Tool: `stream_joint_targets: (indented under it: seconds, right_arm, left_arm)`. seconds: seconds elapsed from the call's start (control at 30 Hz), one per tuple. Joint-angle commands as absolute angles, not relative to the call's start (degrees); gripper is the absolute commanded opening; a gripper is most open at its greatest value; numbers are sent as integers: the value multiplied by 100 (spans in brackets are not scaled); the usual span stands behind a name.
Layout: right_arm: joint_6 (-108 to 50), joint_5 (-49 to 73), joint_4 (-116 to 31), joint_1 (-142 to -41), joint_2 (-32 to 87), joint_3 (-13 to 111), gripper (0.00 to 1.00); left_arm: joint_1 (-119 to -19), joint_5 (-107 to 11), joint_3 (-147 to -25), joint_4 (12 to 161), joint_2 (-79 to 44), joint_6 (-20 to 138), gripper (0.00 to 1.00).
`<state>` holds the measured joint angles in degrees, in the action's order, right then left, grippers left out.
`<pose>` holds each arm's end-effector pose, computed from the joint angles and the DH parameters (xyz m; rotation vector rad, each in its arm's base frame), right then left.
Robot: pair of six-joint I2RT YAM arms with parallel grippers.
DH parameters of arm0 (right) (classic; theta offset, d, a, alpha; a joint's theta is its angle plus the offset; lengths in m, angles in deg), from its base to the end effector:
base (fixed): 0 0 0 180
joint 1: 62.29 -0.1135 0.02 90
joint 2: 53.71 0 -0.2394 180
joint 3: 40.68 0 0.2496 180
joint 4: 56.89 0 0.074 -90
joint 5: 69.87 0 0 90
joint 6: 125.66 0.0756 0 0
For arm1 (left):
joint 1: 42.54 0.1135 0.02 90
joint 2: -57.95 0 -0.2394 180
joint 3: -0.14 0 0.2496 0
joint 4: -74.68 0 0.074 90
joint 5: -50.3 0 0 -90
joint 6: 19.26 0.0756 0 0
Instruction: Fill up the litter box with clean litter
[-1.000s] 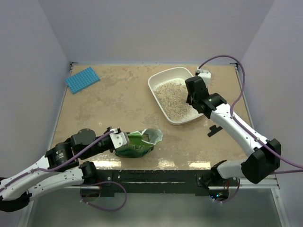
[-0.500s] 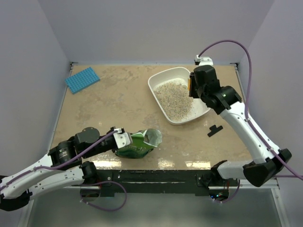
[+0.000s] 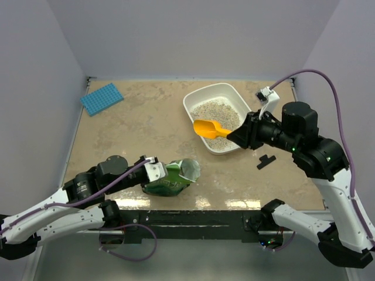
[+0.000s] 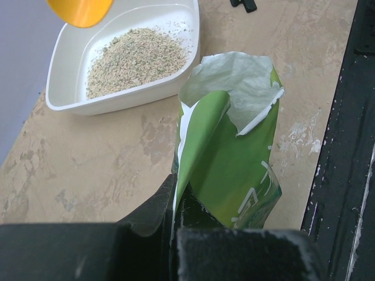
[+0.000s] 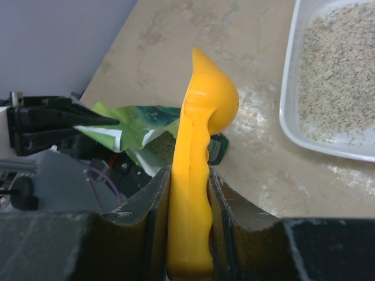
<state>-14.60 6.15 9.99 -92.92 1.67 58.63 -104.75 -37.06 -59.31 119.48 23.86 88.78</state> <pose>0.1623 0.1173 0.4262 -0.3364 2.0257 0.8170 0.0909 -0.1649 0.3048 1.2250 1.5024 -0.4742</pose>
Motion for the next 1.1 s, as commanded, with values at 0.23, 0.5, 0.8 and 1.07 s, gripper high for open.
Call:
stream_joint_targets:
  seconds: [0.23, 0.5, 0.8, 1.07]
  right_arm:
    - [-1430, -685, 2293, -9314, -246, 6323, 0]
    - [-1571, -993, 2426, -9305, -247, 5893, 0]
    - [-1509, -1037, 1968, -9305, -10, 5427, 0]
    - [-1430, -1003, 1608, -9393, 421, 5163, 0]
  left_arm:
    - [-10476, -3671, -6316, 11583, 2200, 8779, 0]
    - [-10476, -3627, -6378, 11504, 2147, 8744, 0]
    - [-10468, -3618, -6387, 11486, 2191, 8832, 0]
    - [-10468, -3609, -6422, 11460, 2086, 9042, 0]
